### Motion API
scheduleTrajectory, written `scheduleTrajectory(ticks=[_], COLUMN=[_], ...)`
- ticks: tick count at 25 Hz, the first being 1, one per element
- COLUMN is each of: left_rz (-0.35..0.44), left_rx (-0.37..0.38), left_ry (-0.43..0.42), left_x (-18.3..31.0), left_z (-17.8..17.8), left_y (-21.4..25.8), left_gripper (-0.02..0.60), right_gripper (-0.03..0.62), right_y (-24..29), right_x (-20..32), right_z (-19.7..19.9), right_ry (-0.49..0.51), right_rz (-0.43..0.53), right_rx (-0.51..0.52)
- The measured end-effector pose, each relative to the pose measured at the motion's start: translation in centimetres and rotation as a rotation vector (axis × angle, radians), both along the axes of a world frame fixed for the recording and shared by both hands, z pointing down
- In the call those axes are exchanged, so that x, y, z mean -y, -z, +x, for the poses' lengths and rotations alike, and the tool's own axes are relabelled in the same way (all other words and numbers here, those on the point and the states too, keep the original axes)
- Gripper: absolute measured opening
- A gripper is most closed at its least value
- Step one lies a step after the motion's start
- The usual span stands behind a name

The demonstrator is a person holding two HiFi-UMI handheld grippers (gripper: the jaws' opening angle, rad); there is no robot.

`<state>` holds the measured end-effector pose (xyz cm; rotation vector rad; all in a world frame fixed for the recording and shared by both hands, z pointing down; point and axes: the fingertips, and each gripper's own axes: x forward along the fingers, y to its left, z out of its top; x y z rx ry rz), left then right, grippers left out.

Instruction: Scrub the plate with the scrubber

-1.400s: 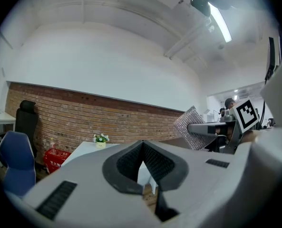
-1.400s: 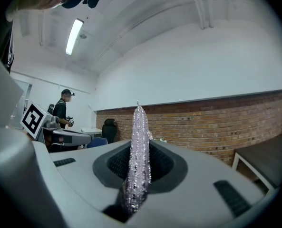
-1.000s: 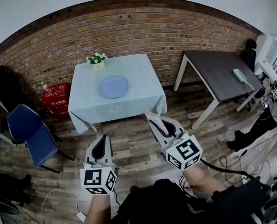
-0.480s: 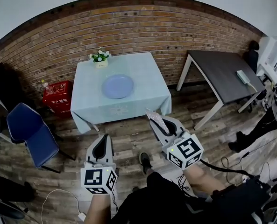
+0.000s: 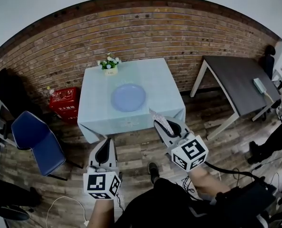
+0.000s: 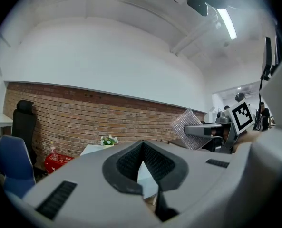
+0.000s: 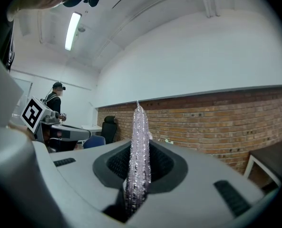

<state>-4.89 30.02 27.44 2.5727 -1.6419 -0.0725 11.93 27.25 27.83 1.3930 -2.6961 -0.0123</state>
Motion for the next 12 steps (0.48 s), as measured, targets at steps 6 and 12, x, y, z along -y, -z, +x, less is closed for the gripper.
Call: scheduleTrajectory(ticks=[6, 12], left_rz=[-0.026, -0.044], left_rx=[0.004, 0.026], left_ry=[0.012, 0.017], left_x=[5.1, 10.1], left_z=[0.6, 2.1], left_y=[-0.4, -0.3], left_gripper=[0.011, 0.011], right_gripper=[0.061, 0.061], right_y=[-0.7, -1.0], right_x=[4.9, 9.7], right_z=[0.3, 2.2], right_ry=[0.027, 0.029], right_rz=[-0.031, -0.055], right_rx=[-0.003, 0.001])
